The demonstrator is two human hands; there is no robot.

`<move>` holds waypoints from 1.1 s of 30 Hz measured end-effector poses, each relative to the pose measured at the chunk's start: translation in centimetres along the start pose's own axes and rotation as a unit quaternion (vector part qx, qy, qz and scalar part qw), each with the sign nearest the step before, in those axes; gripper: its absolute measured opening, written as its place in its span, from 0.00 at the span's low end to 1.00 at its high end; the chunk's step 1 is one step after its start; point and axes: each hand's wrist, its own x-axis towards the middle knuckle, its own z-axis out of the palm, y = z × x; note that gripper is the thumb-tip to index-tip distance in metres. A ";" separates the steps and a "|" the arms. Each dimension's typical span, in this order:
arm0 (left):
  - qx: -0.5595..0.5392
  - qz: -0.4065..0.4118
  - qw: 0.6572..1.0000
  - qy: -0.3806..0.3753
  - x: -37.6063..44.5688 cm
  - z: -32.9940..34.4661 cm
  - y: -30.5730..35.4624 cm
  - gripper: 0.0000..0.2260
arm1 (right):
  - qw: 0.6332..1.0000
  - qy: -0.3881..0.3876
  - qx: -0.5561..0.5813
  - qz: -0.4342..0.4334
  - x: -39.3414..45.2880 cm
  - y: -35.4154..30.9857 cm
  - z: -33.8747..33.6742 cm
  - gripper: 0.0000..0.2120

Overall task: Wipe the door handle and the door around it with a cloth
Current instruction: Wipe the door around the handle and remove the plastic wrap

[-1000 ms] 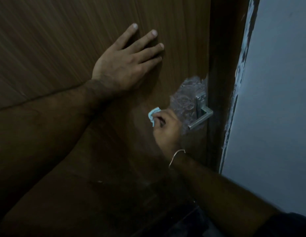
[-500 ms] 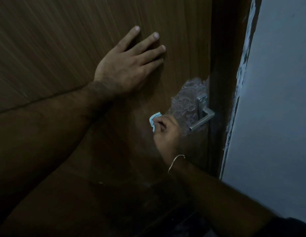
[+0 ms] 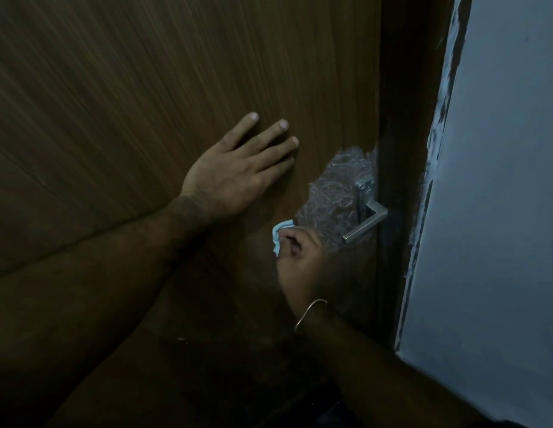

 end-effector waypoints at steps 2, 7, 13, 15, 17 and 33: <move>-0.010 0.007 1.000 -0.009 -0.3 0.4 0.9 0.28 | 0.999 0.002 0.012 0.050 0.0 1.0 -0.3 0.08; -0.012 0.006 1.000 -0.023 -1.0 1.5 2.9 0.28 | 0.996 0.039 0.005 0.085 -0.2 2.8 -0.1 0.10; 0.008 0.019 0.997 -0.081 -1.8 2.3 4.6 0.29 | 0.980 0.104 -0.025 0.168 0.4 6.2 -1.1 0.08; 0.015 0.015 0.996 -0.084 -1.8 2.5 4.7 0.29 | 0.986 0.075 -0.041 0.146 0.2 6.2 -0.6 0.08; 0.022 0.015 0.996 -0.089 -1.8 2.6 4.7 0.30 | 0.982 0.082 -0.028 0.170 0.5 6.1 -0.7 0.08; -0.013 0.030 0.997 -0.068 -1.5 2.1 4.3 0.30 | 0.976 0.061 0.113 0.177 -0.1 -0.4 2.1 0.13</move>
